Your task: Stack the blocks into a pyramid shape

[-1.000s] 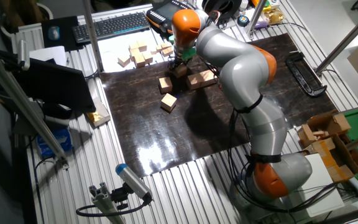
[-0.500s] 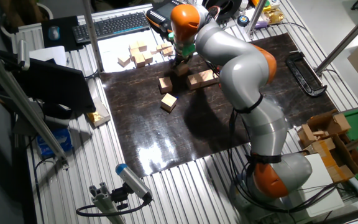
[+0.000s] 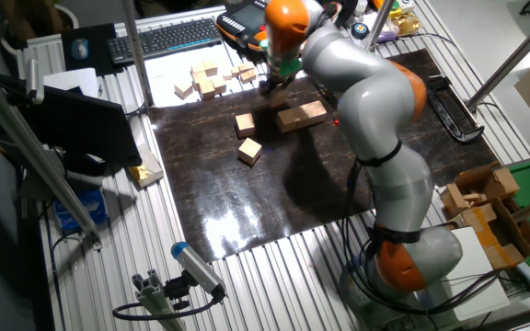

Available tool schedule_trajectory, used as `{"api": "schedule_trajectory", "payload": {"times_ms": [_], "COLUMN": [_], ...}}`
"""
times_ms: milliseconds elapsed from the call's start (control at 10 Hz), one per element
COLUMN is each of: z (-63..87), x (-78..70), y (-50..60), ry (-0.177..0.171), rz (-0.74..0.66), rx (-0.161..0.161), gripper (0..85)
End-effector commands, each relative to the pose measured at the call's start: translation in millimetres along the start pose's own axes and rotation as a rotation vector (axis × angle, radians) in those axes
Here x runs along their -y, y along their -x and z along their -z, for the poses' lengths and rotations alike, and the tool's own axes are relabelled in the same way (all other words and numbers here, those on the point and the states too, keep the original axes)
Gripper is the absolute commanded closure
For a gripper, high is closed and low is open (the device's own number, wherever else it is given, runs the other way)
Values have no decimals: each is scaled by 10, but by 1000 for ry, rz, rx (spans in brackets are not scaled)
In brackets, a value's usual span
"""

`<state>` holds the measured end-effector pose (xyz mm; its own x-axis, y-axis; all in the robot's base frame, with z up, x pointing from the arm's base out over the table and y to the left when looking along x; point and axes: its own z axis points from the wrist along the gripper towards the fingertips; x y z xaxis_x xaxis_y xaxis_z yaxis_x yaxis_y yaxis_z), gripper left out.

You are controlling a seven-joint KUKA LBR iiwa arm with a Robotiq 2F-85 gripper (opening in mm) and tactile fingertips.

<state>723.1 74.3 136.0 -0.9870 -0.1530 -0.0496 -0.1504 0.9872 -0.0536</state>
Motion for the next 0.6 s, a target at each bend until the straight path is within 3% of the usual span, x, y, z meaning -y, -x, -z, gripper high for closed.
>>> {"api": "schedule_trajectory", "payload": {"times_ms": [0, 200, 500], "z": [84, 80, 66], "x": [93, 284, 468], "y": [-48, -196, -323], "ry": [-2, -7, -5], "rz": [-9, -23, -55], "rx": [3, 24, 13], "gripper": [843, 843, 843]}}
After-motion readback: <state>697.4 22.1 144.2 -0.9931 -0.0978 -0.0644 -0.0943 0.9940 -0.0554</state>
